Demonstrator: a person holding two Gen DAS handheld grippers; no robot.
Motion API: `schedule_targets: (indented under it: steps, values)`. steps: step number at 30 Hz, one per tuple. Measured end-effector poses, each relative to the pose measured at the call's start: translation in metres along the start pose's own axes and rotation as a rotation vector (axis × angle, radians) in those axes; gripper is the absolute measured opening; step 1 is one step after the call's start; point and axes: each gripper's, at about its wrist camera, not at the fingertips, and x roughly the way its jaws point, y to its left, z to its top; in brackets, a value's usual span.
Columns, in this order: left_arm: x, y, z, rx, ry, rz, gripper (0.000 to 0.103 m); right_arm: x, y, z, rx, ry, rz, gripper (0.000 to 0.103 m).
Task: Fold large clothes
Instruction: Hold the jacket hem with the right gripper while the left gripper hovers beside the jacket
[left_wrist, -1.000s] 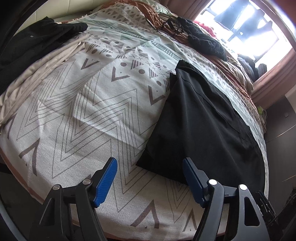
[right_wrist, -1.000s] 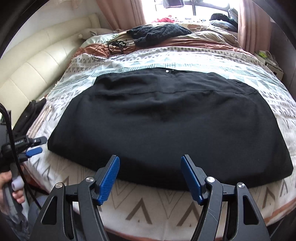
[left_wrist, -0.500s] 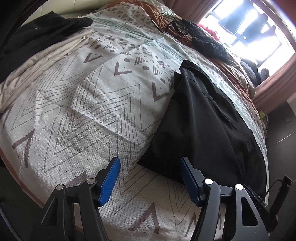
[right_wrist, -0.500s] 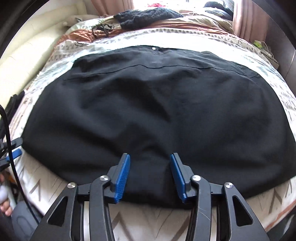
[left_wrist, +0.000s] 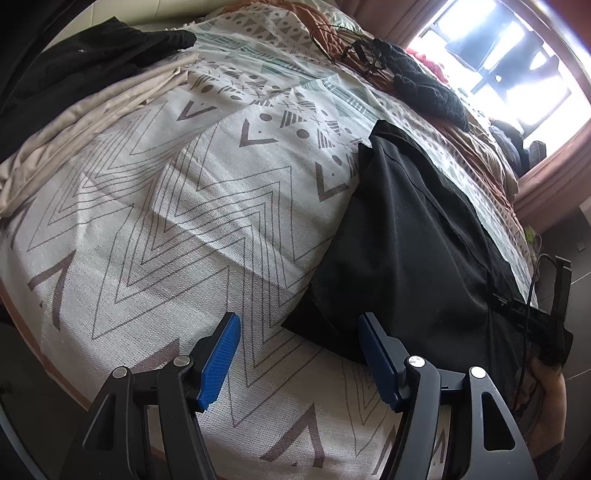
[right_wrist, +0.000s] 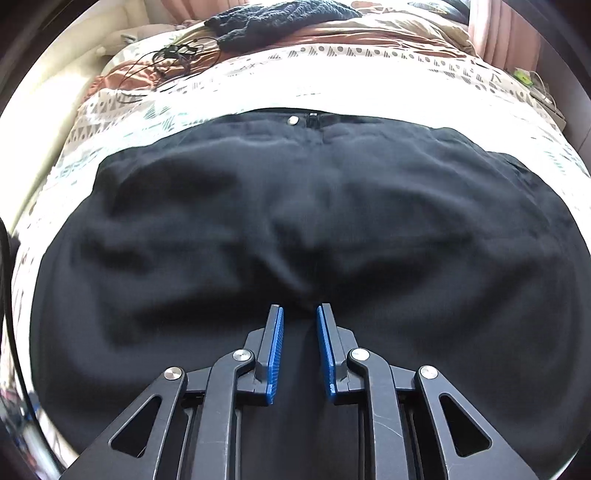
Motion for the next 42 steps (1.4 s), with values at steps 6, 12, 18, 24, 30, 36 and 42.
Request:
schedule_targets:
  steps: [6,12,18,24,30,36,42]
  values:
    - [0.003,0.002,0.006,-0.021,0.014,-0.006,0.067,0.021,-0.005,0.037,0.011,0.004,0.002,0.016]
    - [0.006,-0.001,0.015,-0.097,0.076,-0.074,0.067,0.039,-0.01,0.068,0.017,0.0,0.008,0.013]
    - [0.011,-0.004,0.014,-0.166,0.134,-0.131,0.067,0.05,-0.014,0.087,0.001,-0.011,0.003,0.01]
    - [0.008,-0.003,0.011,-0.185,0.148,-0.143,0.067,0.046,-0.026,0.09,0.048,-0.025,0.077,0.01]
    - [0.001,0.012,0.006,-0.26,0.16,-0.175,0.067,0.0,-0.034,0.076,0.105,-0.109,0.149,0.015]
    - [0.001,0.015,0.002,-0.317,0.176,-0.198,0.067,-0.038,-0.039,0.054,0.098,-0.155,0.196,0.015]
    - [0.012,0.011,0.005,-0.365,0.175,-0.21,0.067,-0.053,-0.047,0.032,0.156,-0.16,0.269,0.015]
